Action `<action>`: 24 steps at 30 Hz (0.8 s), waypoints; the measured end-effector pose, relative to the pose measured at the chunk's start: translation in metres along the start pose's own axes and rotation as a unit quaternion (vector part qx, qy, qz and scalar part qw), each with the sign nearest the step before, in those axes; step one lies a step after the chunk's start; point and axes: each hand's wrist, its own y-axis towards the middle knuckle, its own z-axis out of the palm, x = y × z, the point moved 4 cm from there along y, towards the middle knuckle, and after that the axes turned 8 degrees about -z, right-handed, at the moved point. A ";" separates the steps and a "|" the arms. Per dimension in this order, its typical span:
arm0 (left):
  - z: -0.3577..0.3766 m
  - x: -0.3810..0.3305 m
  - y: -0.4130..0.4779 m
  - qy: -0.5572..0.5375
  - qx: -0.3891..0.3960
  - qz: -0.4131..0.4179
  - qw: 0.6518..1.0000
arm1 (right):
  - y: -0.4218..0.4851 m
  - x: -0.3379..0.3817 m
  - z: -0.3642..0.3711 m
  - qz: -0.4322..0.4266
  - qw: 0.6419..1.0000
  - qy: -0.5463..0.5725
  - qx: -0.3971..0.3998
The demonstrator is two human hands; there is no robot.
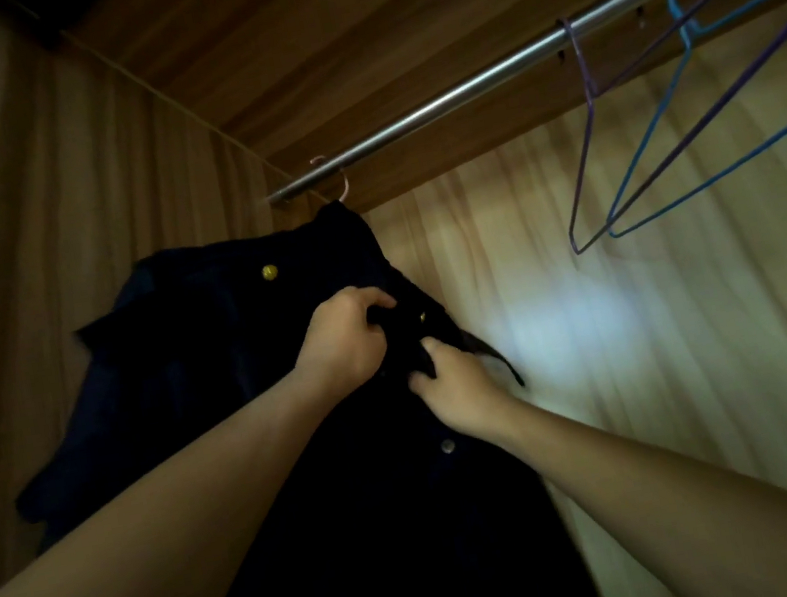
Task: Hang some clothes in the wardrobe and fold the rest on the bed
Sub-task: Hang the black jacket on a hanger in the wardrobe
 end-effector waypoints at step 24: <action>0.221 -0.077 -0.316 0.019 0.494 -0.041 0.868 | -0.380 -0.072 -0.162 0.338 0.806 -0.281 0.397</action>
